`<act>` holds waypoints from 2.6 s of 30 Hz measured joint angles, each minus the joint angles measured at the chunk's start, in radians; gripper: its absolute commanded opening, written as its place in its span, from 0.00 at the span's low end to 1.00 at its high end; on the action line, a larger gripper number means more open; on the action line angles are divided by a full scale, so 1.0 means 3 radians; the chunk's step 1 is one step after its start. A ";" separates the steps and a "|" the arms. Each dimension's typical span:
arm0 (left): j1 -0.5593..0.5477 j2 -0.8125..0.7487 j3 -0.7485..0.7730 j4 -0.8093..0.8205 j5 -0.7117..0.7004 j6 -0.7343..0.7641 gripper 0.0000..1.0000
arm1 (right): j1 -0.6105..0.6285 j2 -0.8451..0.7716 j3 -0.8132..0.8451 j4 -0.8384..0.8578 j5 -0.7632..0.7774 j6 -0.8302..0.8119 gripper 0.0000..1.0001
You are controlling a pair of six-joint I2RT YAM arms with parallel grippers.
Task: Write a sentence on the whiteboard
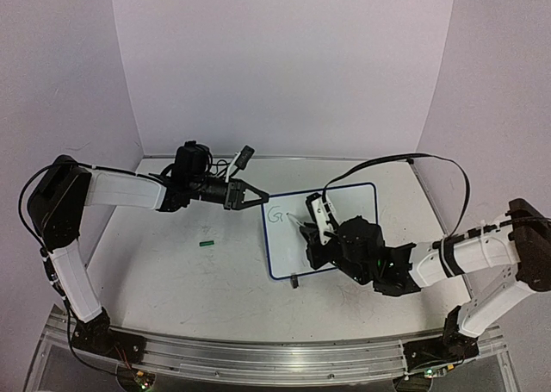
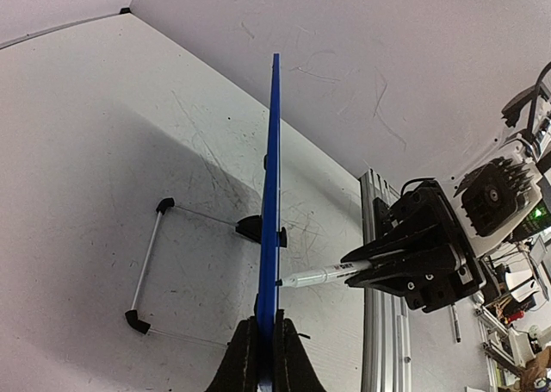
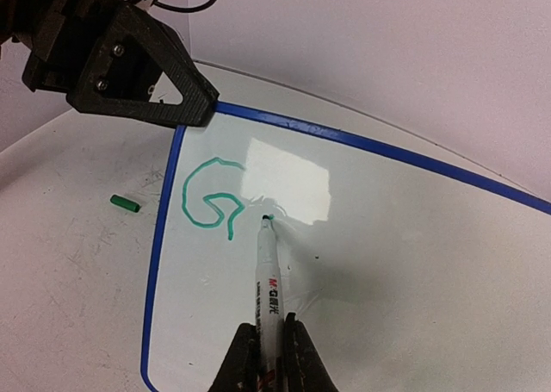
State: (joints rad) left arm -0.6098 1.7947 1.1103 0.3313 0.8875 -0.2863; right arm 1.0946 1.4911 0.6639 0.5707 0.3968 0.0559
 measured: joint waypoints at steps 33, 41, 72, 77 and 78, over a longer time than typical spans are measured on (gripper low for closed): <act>0.0000 0.0000 0.0000 0.0000 -0.0001 0.0005 0.01 | 0.0000 -0.0027 -0.0020 -0.0092 -0.0057 0.0065 0.00; 0.0000 0.0000 0.0000 0.0000 -0.0001 0.0005 0.01 | 0.0000 -0.0058 -0.0034 -0.0137 -0.0001 0.0070 0.00; 0.0000 0.0000 -0.0021 0.0004 0.0004 0.0010 0.01 | -0.0022 -0.0003 -0.0014 -0.0034 -0.0019 0.0075 0.00; 0.0000 0.0000 -0.0020 0.0004 0.0005 0.0010 0.01 | -0.0022 0.0017 0.0013 -0.0030 -0.0070 0.0075 0.00; 0.0000 0.0000 -0.0020 0.0004 0.0005 0.0011 0.01 | -0.0022 0.0017 0.0013 -0.0031 -0.0084 0.0075 0.00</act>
State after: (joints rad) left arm -0.6098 1.7947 1.1042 0.3325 0.8890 -0.2830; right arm 1.0882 1.4963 0.6678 0.5615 0.3717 0.0784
